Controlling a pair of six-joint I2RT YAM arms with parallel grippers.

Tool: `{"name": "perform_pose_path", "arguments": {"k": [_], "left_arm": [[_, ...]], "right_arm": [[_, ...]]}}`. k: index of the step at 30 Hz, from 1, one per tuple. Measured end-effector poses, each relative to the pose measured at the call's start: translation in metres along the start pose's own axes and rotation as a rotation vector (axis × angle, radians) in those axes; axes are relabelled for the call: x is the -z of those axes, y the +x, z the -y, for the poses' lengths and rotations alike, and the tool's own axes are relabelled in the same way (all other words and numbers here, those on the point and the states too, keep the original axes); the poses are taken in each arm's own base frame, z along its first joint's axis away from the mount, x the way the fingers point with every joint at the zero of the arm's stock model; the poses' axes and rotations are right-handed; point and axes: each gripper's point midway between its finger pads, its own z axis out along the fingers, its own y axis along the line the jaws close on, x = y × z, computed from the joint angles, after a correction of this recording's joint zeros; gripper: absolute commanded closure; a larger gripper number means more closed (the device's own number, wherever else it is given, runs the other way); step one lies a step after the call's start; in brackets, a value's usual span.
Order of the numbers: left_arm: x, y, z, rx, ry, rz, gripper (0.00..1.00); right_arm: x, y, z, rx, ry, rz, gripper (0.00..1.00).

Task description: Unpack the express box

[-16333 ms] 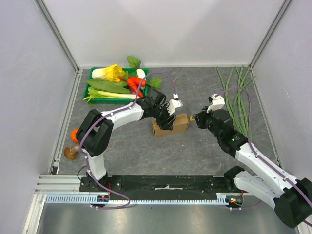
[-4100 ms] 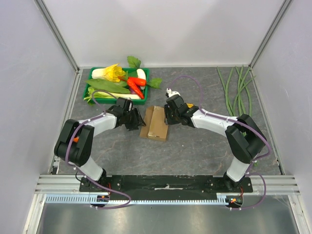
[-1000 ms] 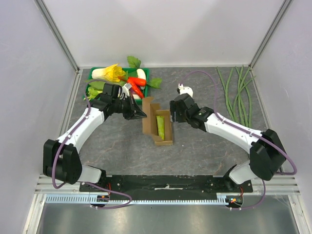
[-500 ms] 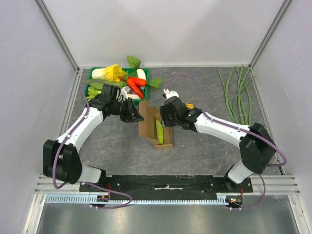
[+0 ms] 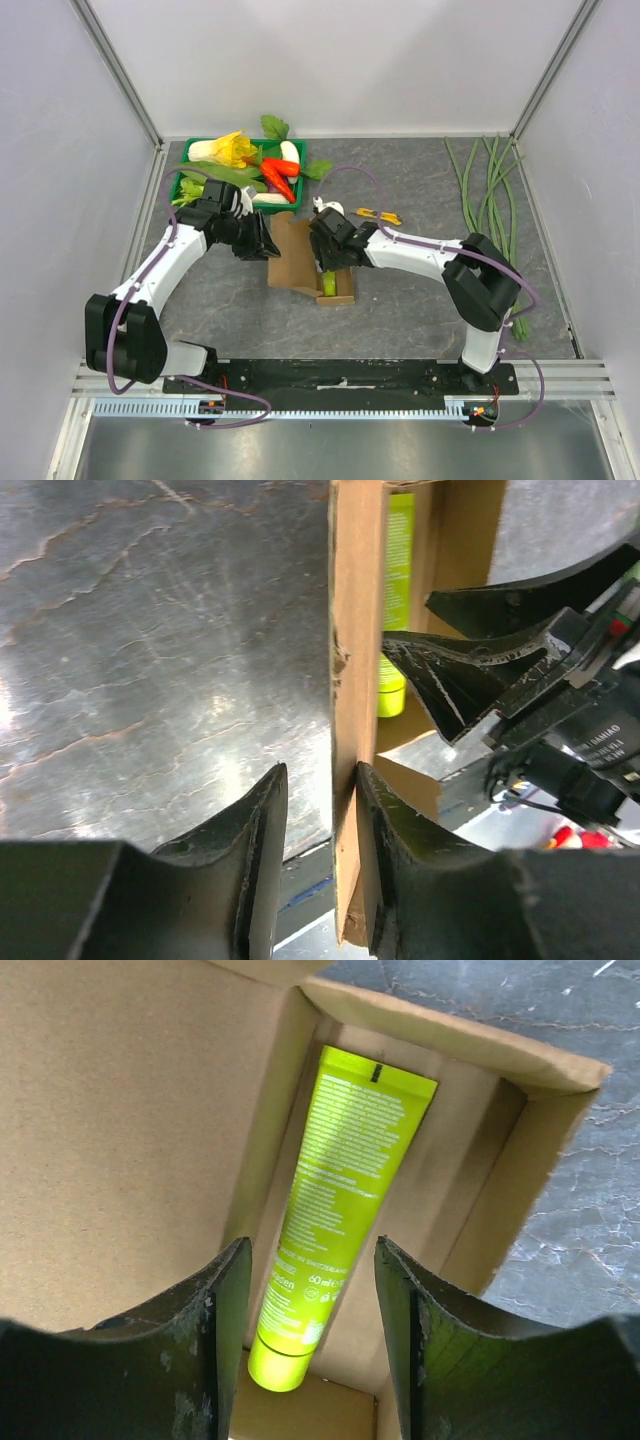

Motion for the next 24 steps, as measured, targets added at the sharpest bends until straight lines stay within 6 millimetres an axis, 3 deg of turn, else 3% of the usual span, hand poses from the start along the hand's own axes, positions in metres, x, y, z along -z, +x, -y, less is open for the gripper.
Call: {"name": "perform_pose_path", "arguments": {"k": [6, 16, 24], "left_arm": [[-0.001, 0.006, -0.017, -0.013, -0.069, -0.001, 0.59], [-0.001, 0.01, -0.022, -0.03, -0.089, -0.006, 0.59], [0.001, 0.009, -0.021, -0.043, -0.084, 0.001, 0.58]], "right_arm": [[-0.007, 0.006, -0.01, 0.038, 0.042, -0.024, 0.42], [-0.018, 0.027, 0.002, 0.072, 0.185, -0.07, 0.5], [-0.023, 0.024, -0.002, 0.101, 0.261, -0.038, 0.67]]}}
